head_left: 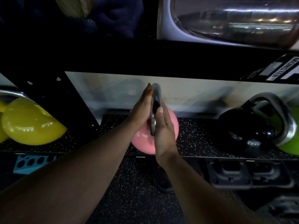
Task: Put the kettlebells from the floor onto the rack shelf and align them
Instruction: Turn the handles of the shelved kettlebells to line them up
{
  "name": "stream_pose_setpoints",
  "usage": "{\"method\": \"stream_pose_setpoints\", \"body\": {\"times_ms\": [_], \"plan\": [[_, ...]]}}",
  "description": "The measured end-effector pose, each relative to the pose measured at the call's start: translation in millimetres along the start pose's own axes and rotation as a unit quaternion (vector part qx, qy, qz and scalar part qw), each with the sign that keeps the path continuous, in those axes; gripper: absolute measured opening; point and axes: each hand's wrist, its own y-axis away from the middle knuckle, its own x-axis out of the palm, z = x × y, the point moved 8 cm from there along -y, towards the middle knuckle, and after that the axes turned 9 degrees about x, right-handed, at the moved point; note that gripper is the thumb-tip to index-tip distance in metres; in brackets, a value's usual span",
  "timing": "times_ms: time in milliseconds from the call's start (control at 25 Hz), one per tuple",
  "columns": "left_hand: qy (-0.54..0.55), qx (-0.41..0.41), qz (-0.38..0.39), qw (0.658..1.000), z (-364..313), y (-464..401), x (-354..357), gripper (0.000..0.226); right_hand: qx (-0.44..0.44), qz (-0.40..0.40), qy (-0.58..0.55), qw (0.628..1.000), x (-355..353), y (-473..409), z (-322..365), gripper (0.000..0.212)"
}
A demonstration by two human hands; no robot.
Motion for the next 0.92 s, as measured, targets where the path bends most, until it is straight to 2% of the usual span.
{"method": "stream_pose_setpoints", "body": {"times_ms": [160,720,920], "plan": [[-0.015,0.015,0.003,1.000,-1.6,7.9,6.3,0.056,0.000,0.023,-0.044,0.999,-8.4,-0.1,-4.0,0.042],[-0.031,0.007,-0.011,0.999,4.8,8.4,4.5,0.053,0.017,0.044,-0.074,0.996,-14.8,-10.5,-11.3,0.042],[-0.037,0.013,-0.008,0.999,-2.0,10.2,5.6,0.055,0.012,0.045,-0.039,0.998,-15.2,-8.3,-9.0,0.042]]}}
